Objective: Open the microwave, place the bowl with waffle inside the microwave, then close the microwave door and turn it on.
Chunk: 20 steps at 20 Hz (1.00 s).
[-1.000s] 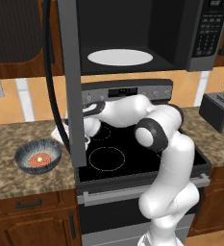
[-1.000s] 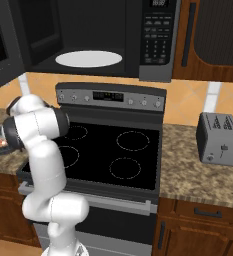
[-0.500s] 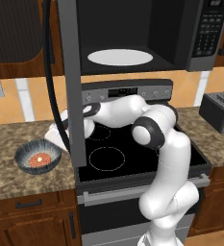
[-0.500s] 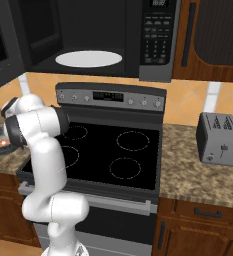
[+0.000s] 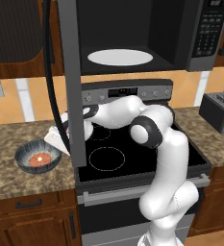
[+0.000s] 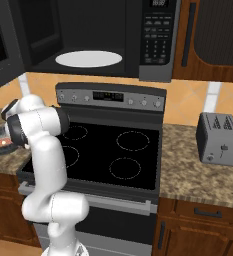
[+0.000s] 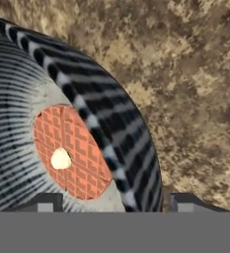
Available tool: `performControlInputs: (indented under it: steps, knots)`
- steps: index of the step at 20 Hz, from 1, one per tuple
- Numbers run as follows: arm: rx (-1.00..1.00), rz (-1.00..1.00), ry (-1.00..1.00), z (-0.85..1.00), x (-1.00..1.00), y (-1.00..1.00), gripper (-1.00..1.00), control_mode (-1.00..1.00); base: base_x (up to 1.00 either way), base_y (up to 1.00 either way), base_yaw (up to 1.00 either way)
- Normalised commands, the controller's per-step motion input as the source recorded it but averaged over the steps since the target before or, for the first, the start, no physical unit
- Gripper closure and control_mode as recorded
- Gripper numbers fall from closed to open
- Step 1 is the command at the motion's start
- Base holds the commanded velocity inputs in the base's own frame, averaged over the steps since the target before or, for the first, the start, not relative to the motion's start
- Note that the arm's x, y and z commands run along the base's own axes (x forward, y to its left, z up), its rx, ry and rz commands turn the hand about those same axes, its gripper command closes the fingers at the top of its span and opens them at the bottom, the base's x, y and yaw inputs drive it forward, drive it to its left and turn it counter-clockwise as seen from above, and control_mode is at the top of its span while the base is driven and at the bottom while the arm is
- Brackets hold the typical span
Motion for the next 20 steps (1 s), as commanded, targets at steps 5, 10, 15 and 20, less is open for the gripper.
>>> performControlInputs:
  steps: [5,10,15,20]
  knots:
    - [0.0,0.0,0.0,-0.19,0.0,0.0,1.0,-1.0,0.0,0.0,0.0]
    - [0.0,0.0,0.0,-0.11,-0.01,-0.01,1.0,-1.0,0.0,0.0,0.0]
    - [0.13,0.0,-0.12,0.08,-0.2,-0.22,1.0,-1.0,0.0,0.0,0.0]
    - [0.2,-0.03,-0.16,0.32,-0.18,-0.5,1.0,-1.0,0.0,0.0,0.0]
